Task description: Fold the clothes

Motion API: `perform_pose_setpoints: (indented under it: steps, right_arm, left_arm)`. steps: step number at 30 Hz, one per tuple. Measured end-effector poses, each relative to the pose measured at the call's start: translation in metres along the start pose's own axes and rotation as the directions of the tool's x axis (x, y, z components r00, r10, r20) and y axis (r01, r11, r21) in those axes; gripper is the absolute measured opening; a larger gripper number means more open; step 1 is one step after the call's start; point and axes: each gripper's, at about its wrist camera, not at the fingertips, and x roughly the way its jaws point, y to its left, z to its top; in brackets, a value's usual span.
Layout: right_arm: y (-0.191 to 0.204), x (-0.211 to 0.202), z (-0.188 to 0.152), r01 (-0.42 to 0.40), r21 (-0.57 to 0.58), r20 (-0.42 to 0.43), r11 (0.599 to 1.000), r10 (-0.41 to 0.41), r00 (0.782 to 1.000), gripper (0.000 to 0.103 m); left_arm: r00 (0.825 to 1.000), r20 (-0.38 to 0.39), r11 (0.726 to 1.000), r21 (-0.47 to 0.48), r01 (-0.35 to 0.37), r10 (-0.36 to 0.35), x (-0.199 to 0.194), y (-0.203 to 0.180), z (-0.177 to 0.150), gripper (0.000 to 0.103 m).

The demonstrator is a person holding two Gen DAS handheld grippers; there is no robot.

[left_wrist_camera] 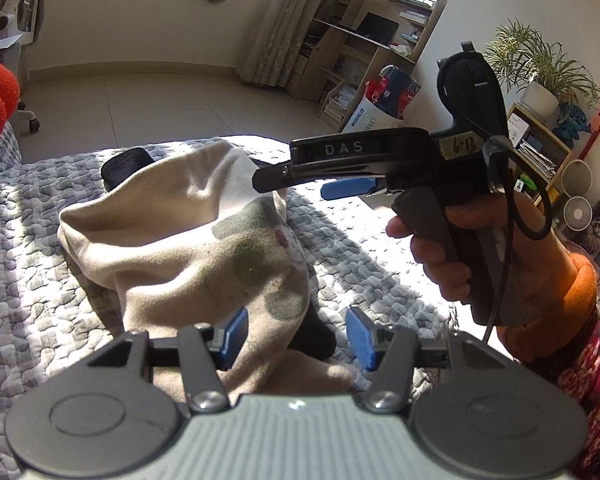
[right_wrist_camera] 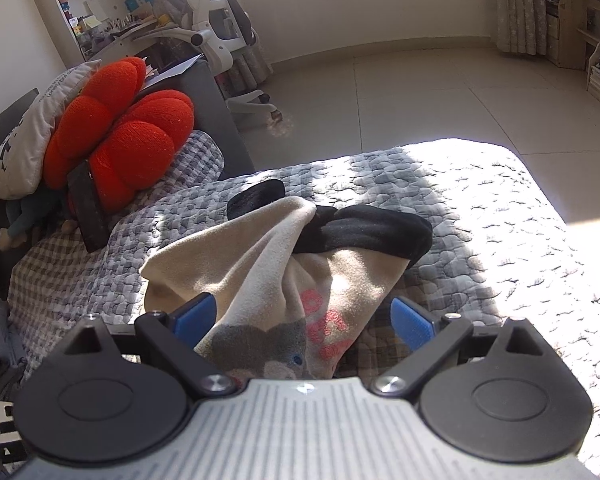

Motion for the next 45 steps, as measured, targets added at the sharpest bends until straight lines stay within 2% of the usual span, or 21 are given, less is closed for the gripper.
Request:
perform_pose_setpoints:
  steps: [7, 11, 19, 24, 27, 29, 32, 34, 35, 36, 38, 39, 41, 42, 45]
  right_arm:
    - [-0.003, 0.003, 0.0, 0.006, 0.009, -0.002, 1.0, -0.006, 1.0, 0.096]
    - [-0.004, 0.005, 0.0, 0.008, 0.009, -0.005, 1.0, -0.008, 1.0, 0.096]
    - [-0.01, 0.012, -0.002, 0.005, 0.025, -0.006, 1.0, -0.005, 1.0, 0.096]
    - [-0.015, 0.018, -0.002, -0.009, 0.043, -0.009, 0.999, 0.009, 1.0, 0.096]
    - [-0.019, 0.021, -0.002, -0.025, 0.065, -0.009, 0.998, 0.026, 1.0, 0.096]
    - [-0.021, 0.023, -0.002, -0.037, 0.082, -0.006, 0.996, 0.038, 0.999, 0.096]
    - [-0.021, 0.025, -0.002, -0.048, 0.096, 0.006, 0.994, 0.048, 0.999, 0.095]
    - [-0.02, 0.025, -0.003, -0.057, 0.095, 0.017, 0.994, 0.055, 0.998, 0.087]
    - [-0.019, 0.024, -0.003, -0.065, 0.096, 0.023, 0.993, 0.063, 0.998, 0.081]
    - [-0.018, 0.024, -0.004, -0.075, 0.097, 0.029, 0.993, 0.072, 0.997, 0.077]
    - [-0.016, 0.023, -0.004, -0.101, 0.103, 0.044, 0.99, 0.097, 0.994, 0.057]
    - [-0.015, 0.023, -0.004, -0.116, 0.106, 0.049, 0.988, 0.111, 0.993, 0.052]
    - [-0.012, 0.022, -0.003, -0.143, 0.111, 0.061, 0.983, 0.137, 0.989, 0.026]
    - [-0.01, 0.021, -0.003, -0.156, 0.112, 0.067, 0.981, 0.149, 0.987, 0.021]
    - [-0.004, 0.016, -0.002, -0.161, 0.108, 0.105, 0.981, 0.15, 0.983, 0.018]
  left_arm:
    - [0.993, 0.037, 0.993, -0.029, -0.115, 0.116, 0.001, 0.014, 0.007, 0.069]
    - [0.982, 0.055, 0.982, -0.059, -0.177, 0.18, 0.013, 0.023, 0.012, 0.07]
    - [0.963, 0.114, 0.963, -0.151, -0.225, 0.243, 0.03, 0.045, 0.021, 0.071]
    - [0.946, 0.145, 0.95, -0.168, -0.265, 0.29, 0.044, 0.053, 0.026, 0.071]
    - [0.944, 0.139, 0.946, -0.169, -0.276, 0.3, 0.053, 0.057, 0.028, 0.069]
    - [0.943, 0.134, 0.945, -0.169, -0.28, 0.304, 0.058, 0.058, 0.029, 0.064]
    - [0.941, 0.128, 0.941, -0.175, -0.29, 0.314, 0.063, 0.06, 0.029, 0.048]
    - [0.938, 0.124, 0.937, -0.178, -0.299, 0.323, 0.065, 0.061, 0.029, 0.019]
    - [0.936, 0.123, 0.935, -0.179, -0.305, 0.329, 0.066, 0.061, 0.029, 0.013]
    - [0.934, 0.122, 0.933, -0.179, -0.313, 0.337, 0.067, 0.061, 0.029, 0.001]
    - [0.925, 0.126, 0.927, -0.171, -0.334, 0.357, 0.066, 0.06, 0.028, 0.0]
    - [0.92, 0.133, 0.923, -0.162, -0.348, 0.37, 0.064, 0.059, 0.027, 0.0]
    - [0.906, 0.156, 0.916, -0.153, -0.371, 0.393, 0.059, 0.056, 0.027, 0.0]
    - [0.899, 0.169, 0.912, -0.153, -0.38, 0.403, 0.056, 0.055, 0.027, 0.0]
    - [0.883, 0.196, 0.902, -0.167, -0.397, 0.425, 0.044, 0.057, 0.026, 0.0]
